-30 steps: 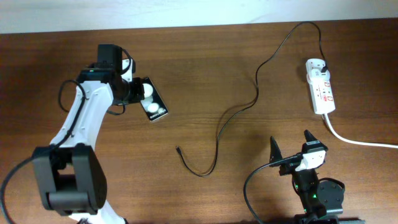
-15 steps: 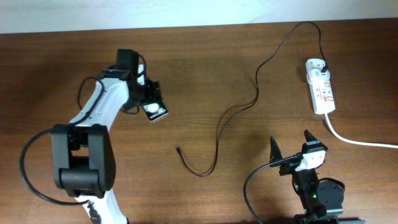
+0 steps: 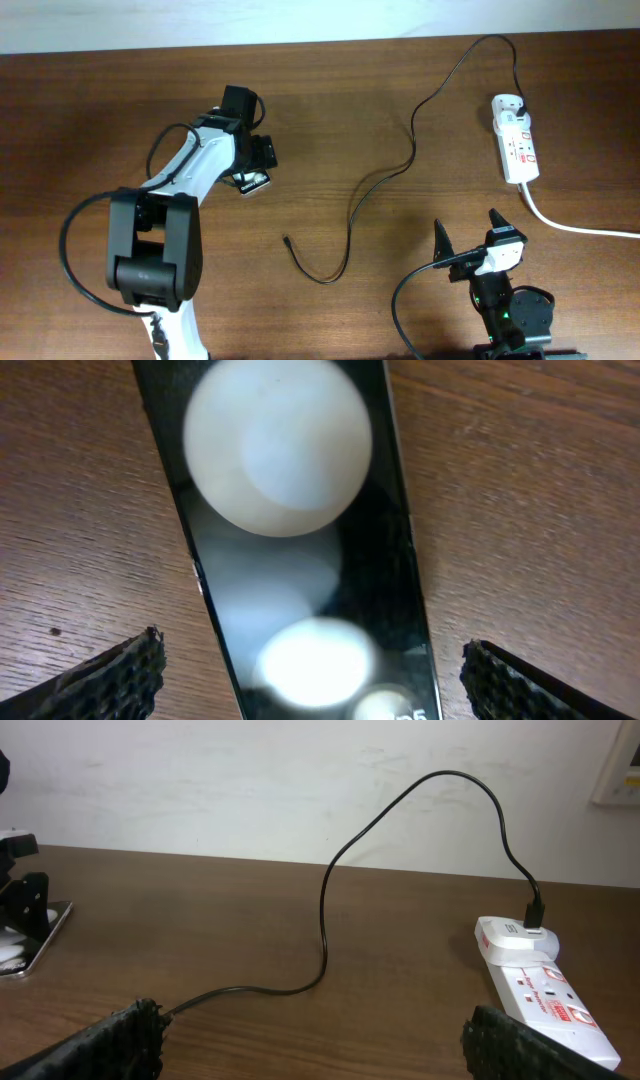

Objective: Plug charger to phone and switch on socket
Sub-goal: 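Close the left gripper on the phone's lower end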

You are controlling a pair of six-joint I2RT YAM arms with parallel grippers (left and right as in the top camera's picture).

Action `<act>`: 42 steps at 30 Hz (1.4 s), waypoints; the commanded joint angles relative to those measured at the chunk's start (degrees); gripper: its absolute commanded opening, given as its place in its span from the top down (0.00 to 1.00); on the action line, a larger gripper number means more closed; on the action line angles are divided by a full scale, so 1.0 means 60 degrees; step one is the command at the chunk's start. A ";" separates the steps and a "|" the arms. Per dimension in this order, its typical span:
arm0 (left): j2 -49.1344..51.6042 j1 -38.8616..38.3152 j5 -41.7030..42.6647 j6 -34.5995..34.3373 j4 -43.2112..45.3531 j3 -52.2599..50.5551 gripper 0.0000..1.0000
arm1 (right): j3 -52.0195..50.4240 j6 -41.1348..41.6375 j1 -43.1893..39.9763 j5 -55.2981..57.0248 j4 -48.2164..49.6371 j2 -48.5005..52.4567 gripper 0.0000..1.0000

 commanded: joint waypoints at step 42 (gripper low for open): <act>0.0885 -0.0102 0.1282 -0.0448 -0.3741 0.0138 0.31 | -0.0051 -0.0058 0.0062 0.0047 -0.0066 -0.0091 0.01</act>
